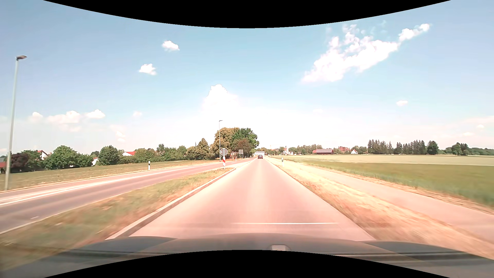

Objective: Follow the waypoints while adhering to traffic rules and regulations

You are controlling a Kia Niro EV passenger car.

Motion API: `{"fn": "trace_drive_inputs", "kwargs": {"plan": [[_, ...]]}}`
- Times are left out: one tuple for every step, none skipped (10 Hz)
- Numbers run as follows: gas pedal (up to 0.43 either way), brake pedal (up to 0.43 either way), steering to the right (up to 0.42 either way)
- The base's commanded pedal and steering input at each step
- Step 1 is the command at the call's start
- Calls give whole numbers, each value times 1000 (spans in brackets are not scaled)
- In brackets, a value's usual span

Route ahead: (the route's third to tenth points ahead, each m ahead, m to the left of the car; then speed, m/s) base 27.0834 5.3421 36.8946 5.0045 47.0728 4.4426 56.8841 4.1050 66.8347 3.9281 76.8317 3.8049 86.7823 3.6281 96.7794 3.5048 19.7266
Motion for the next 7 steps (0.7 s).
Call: {"fn": "trace_drive_inputs", "kwargs": {"plan": [[157, 0, 0], [157, 0, 0], [157, 0, 0], [150, 0, 0], [150, 0, 0], [169, 0, 0], [189, 0, 0]]}}
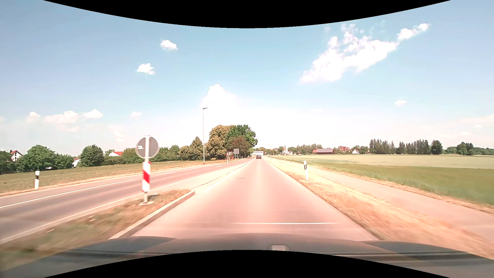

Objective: Follow the waypoints while adhering to traffic rules and regulations

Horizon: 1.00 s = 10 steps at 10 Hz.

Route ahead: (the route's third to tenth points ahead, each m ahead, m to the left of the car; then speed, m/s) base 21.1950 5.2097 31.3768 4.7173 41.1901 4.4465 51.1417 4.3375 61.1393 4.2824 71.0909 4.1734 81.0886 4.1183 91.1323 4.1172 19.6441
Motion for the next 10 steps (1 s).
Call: {"fn": "trace_drive_inputs", "kwargs": {"plan": [[189, 0, 0], [189, 0, 0], [189, 0, -1], [189, 0, -1], [189, 0, -1], [189, 0, -1], [189, 0, -2], [189, 0, -3], [189, 0, -3], [189, 0, -3]]}}
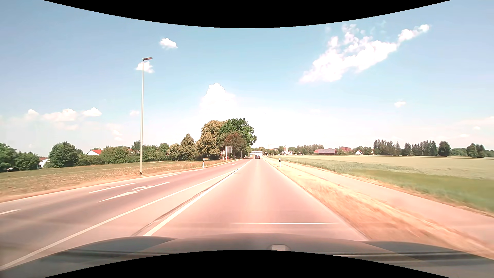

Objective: Follow the waypoints while adhering to traffic rules and regulations

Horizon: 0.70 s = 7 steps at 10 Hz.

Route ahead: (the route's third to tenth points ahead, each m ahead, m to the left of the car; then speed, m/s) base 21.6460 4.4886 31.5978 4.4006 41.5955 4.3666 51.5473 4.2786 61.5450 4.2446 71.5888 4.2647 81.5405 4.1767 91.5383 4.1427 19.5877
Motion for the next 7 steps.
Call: {"fn": "trace_drive_inputs", "kwargs": {"plan": [[189, 0, -3], [189, 0, -3], [189, 0, -3], [177, 0, -3], [177, 0, -4], [177, 0, -4], [177, 0, -4]]}}
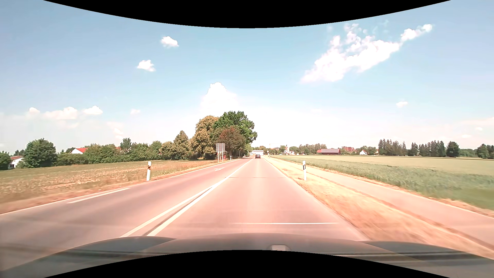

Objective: Follow the waypoints while adhering to traffic rules and regulations

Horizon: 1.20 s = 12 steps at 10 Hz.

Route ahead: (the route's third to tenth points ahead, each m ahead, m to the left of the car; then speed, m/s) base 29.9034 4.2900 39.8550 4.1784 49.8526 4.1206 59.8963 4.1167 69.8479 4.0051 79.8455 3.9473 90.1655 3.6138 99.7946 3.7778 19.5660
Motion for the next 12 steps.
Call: {"fn": "trace_drive_inputs", "kwargs": {"plan": [[157, 0, -4], [157, 0, -4], [157, 0, -3], [157, 0, -2], [157, 0, -2], [150, 0, -2], [150, 0, -2], [150, 0, -2], [150, 0, -2], [150, 0, -2], [150, 0, -2], [150, 0, -2]]}}
